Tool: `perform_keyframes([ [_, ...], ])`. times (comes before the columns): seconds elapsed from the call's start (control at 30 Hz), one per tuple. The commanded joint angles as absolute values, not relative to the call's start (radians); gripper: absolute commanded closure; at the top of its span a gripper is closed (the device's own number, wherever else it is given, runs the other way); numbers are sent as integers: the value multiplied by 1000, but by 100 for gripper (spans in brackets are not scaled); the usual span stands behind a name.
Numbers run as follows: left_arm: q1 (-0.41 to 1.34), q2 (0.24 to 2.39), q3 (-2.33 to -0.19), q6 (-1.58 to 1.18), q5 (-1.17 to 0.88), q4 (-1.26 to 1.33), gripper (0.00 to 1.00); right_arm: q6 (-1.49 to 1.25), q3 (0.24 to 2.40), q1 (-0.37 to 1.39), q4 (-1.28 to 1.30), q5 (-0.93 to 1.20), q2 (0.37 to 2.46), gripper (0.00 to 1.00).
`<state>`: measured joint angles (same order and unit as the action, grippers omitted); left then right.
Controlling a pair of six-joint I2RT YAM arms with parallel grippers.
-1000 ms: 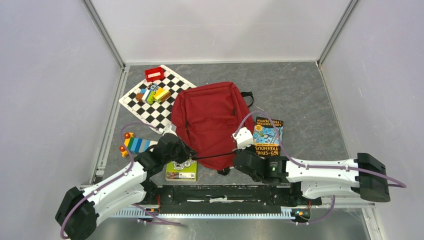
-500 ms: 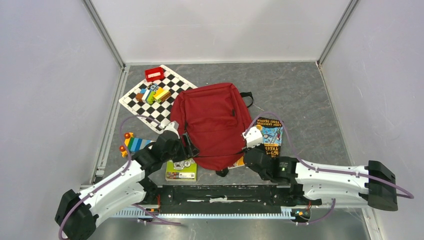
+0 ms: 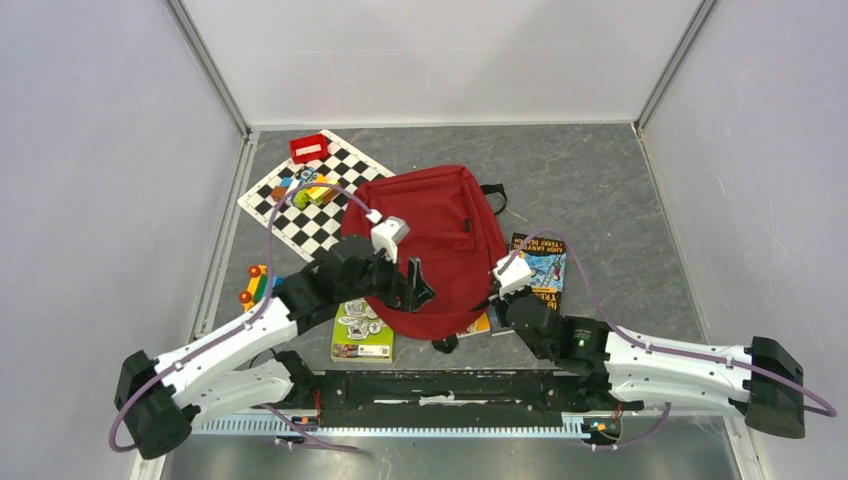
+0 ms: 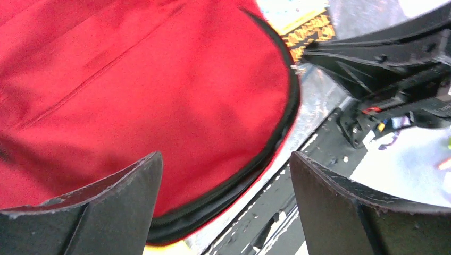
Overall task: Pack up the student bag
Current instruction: Unzip the student bag at the center of the board.
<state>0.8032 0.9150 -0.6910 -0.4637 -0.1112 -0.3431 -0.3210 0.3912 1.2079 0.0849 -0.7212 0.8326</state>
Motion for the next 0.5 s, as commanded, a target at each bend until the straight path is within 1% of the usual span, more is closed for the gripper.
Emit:
perform_keyframes([
  [0.0, 846, 1017, -683, -340, -284, -51, 6, -277, 364, 1187, -21, -656, 788, 100],
  [0.13, 869, 1198, -733, -340, -318, 47, 8, -288, 351, 1171, -22, -632, 769, 100],
  [0.23, 884, 1312, -775, -353, -345, 109, 11, -306, 340, 1165, -23, -635, 754, 100],
  [0.3, 898, 1360, -795, -360, -351, 141, 13, -316, 333, 1161, -23, -638, 749, 100],
  [0.47, 920, 1434, -805, -376, -347, 233, 13, -324, 326, 1156, -22, -634, 749, 100],
])
